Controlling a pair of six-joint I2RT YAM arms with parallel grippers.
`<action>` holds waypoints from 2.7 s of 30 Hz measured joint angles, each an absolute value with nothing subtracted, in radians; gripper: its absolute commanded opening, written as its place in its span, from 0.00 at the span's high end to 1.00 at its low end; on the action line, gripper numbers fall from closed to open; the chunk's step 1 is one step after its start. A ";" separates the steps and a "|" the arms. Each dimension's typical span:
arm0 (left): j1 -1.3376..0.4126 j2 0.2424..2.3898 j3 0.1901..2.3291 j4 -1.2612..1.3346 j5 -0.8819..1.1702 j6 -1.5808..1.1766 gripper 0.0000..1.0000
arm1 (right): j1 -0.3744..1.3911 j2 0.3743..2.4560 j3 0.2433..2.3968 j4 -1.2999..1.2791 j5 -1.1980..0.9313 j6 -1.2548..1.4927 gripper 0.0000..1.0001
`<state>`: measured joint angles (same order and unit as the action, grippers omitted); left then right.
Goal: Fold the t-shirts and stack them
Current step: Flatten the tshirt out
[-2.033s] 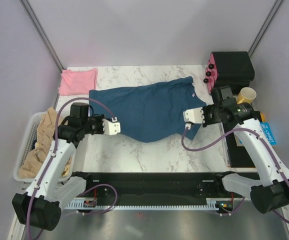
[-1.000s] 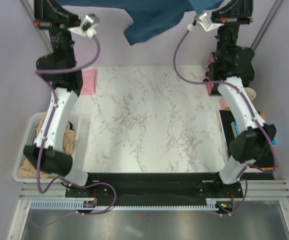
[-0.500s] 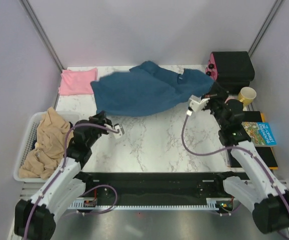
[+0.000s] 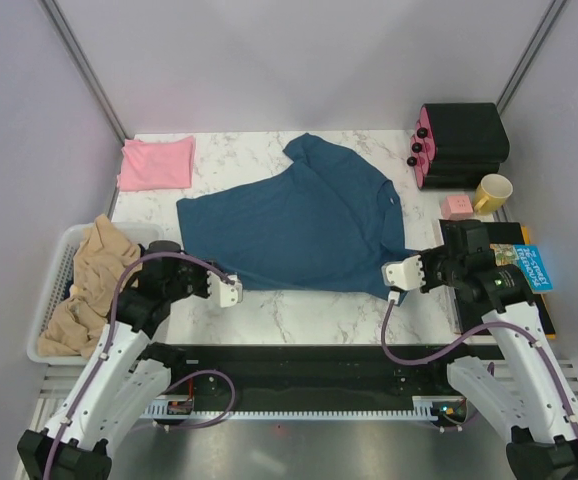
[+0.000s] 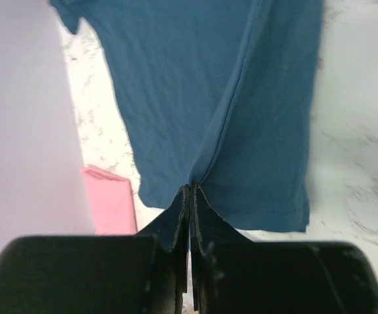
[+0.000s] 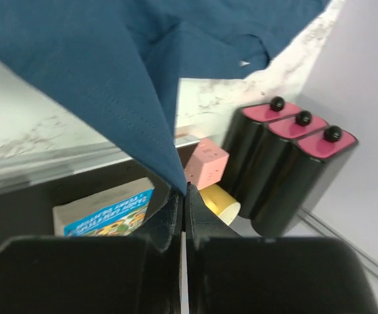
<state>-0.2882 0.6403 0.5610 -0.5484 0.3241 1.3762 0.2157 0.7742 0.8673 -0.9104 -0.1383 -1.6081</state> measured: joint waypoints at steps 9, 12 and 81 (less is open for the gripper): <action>-0.289 0.776 0.766 -1.020 0.338 1.565 0.98 | 0.216 0.803 0.958 -1.225 -0.130 -1.720 1.00; -0.288 0.827 0.820 -1.135 0.336 1.606 0.81 | 0.216 0.799 0.958 -1.277 -0.126 -1.754 0.80; -0.268 1.916 1.388 -0.273 -0.333 1.310 0.98 | 0.232 2.588 2.264 -0.519 0.099 -0.847 1.00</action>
